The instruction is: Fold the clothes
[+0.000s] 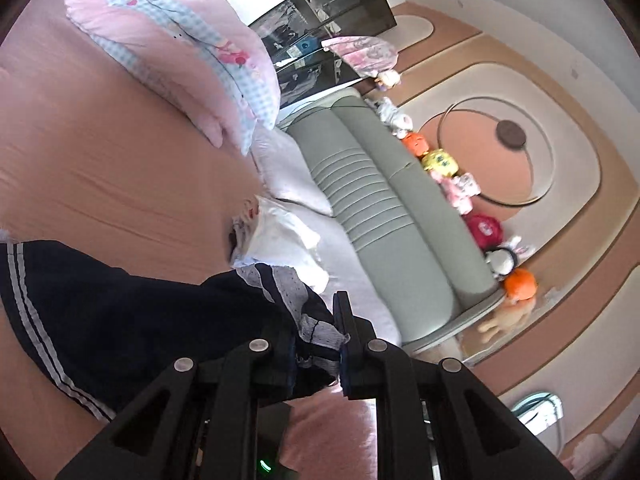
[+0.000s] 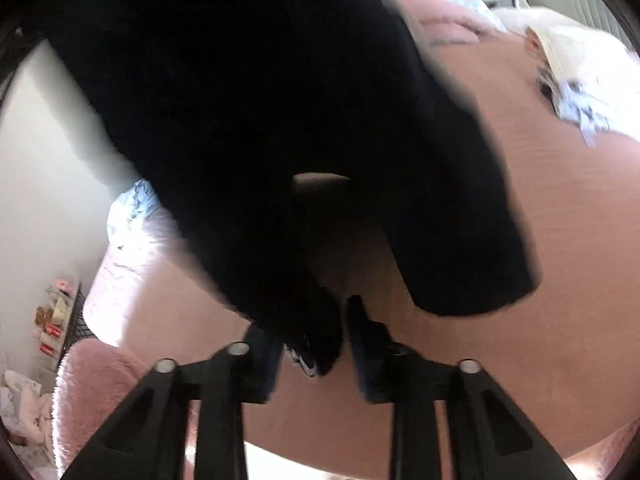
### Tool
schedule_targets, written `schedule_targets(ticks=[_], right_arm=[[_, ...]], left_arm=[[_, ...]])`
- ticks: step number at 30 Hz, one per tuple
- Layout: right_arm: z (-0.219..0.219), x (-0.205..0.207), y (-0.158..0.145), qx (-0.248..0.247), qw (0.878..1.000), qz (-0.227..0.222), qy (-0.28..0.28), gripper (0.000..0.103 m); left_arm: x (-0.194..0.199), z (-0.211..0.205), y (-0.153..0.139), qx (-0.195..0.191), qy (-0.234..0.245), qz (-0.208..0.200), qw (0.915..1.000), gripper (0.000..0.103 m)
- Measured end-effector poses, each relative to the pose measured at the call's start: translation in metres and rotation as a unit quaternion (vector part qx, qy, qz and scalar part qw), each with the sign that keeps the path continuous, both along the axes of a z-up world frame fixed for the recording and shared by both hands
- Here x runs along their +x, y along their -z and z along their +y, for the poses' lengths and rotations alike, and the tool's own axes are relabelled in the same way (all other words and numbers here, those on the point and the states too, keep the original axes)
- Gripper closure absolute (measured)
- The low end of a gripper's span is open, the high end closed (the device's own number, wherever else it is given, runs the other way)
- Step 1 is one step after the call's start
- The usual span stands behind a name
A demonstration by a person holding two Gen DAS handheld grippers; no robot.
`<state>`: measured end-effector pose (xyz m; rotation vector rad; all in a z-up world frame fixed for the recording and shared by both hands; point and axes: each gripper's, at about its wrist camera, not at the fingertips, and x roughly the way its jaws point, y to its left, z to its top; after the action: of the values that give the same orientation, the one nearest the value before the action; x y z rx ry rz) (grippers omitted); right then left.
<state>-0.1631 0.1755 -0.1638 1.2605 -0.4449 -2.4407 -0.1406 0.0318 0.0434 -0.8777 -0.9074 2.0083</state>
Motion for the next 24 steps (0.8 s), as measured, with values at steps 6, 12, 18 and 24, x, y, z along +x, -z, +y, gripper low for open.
schedule_targets(ticks=[6, 12, 18, 24], right_arm=[[0.003, -0.011, -0.002, -0.032, 0.999, 0.017, -0.011, 0.070], [0.019, -0.007, -0.020, 0.050, 0.998, 0.030, -0.002, 0.099], [0.075, -0.048, -0.110, 0.171, 0.977, 0.116, 0.057, 0.100], [0.080, -0.100, -0.239, 0.235, 0.935, 0.250, 0.094, 0.100]], left_arm=[[0.017, 0.002, -0.011, 0.022, 0.004, 0.010, 0.9997, 0.090], [0.013, -0.024, -0.010, 0.023, -0.025, -0.008, 0.9994, 0.090], [-0.052, -0.048, -0.013, -0.015, -0.037, -0.042, 0.9983, 0.090], [-0.118, -0.049, -0.092, -0.045, -0.040, 0.028, 0.9978, 0.090]])
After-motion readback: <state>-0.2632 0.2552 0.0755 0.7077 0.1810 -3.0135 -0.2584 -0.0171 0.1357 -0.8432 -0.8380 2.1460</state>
